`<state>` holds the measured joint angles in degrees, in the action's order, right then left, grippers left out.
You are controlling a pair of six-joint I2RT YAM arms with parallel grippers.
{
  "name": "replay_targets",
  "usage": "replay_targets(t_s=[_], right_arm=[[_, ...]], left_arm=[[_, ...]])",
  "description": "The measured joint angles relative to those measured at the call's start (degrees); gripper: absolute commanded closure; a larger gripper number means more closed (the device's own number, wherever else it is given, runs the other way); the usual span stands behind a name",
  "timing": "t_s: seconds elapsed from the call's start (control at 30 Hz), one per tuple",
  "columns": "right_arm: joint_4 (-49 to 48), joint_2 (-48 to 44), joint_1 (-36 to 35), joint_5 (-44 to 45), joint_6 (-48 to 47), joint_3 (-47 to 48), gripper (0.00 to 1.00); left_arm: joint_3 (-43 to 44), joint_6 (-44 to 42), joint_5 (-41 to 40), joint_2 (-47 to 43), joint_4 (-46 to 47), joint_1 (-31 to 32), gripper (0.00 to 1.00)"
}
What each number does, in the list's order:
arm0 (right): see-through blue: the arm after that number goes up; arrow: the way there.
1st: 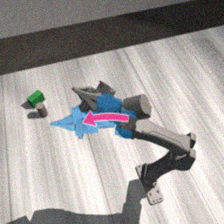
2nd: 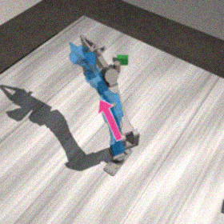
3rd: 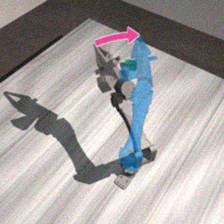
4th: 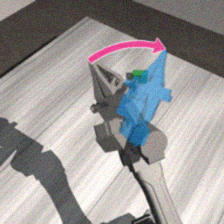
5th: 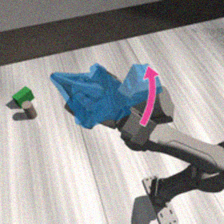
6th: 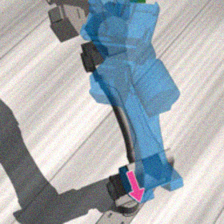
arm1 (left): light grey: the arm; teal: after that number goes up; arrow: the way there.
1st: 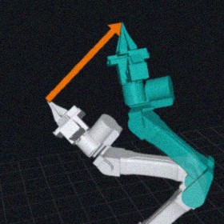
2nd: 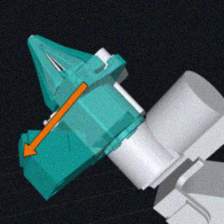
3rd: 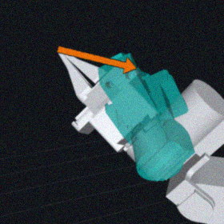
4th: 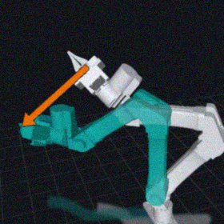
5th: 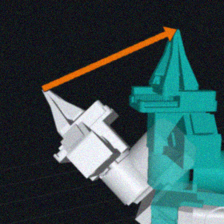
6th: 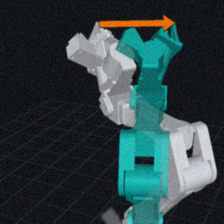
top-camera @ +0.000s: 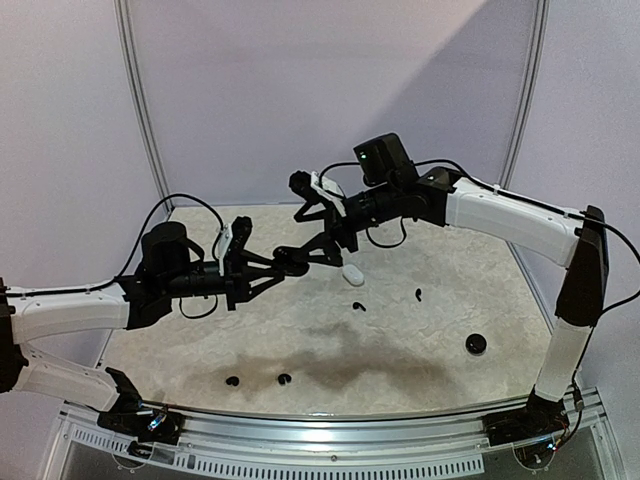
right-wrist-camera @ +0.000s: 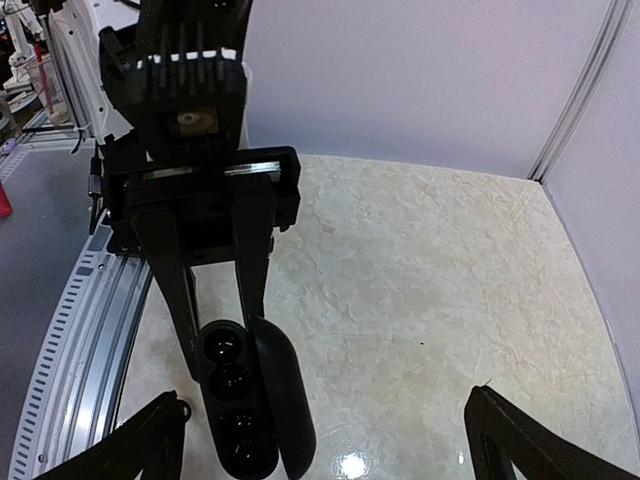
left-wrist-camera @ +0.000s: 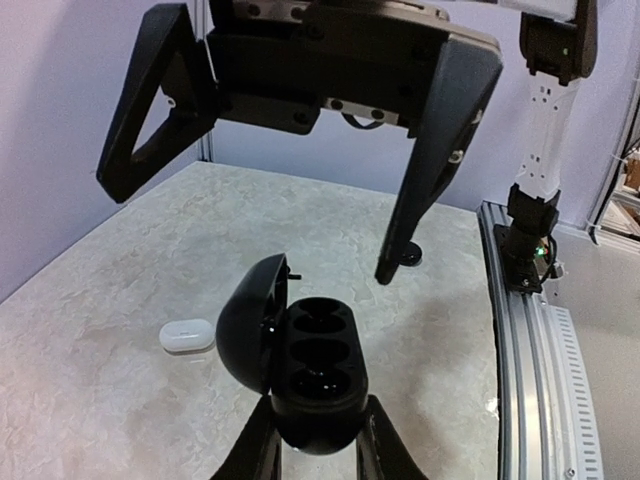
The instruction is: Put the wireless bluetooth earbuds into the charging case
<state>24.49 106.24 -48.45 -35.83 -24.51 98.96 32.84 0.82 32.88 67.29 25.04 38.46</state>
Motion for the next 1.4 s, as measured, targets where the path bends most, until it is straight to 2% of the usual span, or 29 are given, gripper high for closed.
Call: replay_targets(t_s=[0.17, 0.27, 0.4, 0.5, 0.53, 0.6, 0.67, 0.77, 0.93, 1.07, 1.23, 1.4], right_arm=[[-2.67, -0.02, 0.37, -0.74, 0.13, -0.13, 0.01], [-9.90, -1.44, 0.90, 1.57, 2.60, -3.82, 0.01], [-21.35, -5.64, 2.40, 4.72, 7.82, -13.20, 0.01], [-24.50, -6.08, 3.10, 3.89, 9.70, -14.19, 0.23], [-24.46, -5.97, 3.13, 3.45, 9.73, -13.88, 0.28], [-23.08, -4.87, 2.84, 2.54, 10.49, -11.74, 0.29], [-21.05, -3.02, 1.77, 3.02, 9.86, -9.22, 0.25], [-15.63, 0.94, -2.14, 6.75, 6.38, -6.60, 0.20], [-4.15, 9.40, -10.99, 10.71, -2.49, -4.63, 0.19], [5.79, 16.00, -15.87, 11.61, -8.59, -1.62, 0.25], [13.84, 22.18, -17.94, 13.77, -14.01, 3.52, 0.29], [18.78, 25.55, -18.27, 16.26, -18.69, 4.83, 0.42]], left_arm=[[-0.04, 2.84, -1.16, -0.98, 0.00, -1.33, 1.00], [-0.61, 4.26, -2.03, -2.14, -0.02, -2.67, 1.00], [-2.54, 5.40, -3.04, -5.03, -0.39, -5.01, 1.00], [-4.28, 5.99, -3.85, -8.35, -1.16, -7.06, 1.00], [-4.94, 6.19, -4.11, -9.84, -1.64, -7.78, 1.00], [-6.49, 6.45, -4.70, -13.25, -2.43, -9.09, 1.00], [-8.09, 6.60, -5.14, -16.46, -3.21, -10.12, 1.00], [-11.32, 6.75, -5.51, -22.43, -4.28, -11.82, 1.00], [-16.35, 6.71, -5.62, -31.23, -6.32, -14.53, 1.00], [-17.84, 6.47, -5.25, -34.47, -6.73, -16.72, 1.00], [-18.34, 6.23, -4.66, -36.24, -6.64, -18.14, 1.00], [-18.91, 5.75, -3.76, -36.65, -6.62, -18.25, 1.00]])
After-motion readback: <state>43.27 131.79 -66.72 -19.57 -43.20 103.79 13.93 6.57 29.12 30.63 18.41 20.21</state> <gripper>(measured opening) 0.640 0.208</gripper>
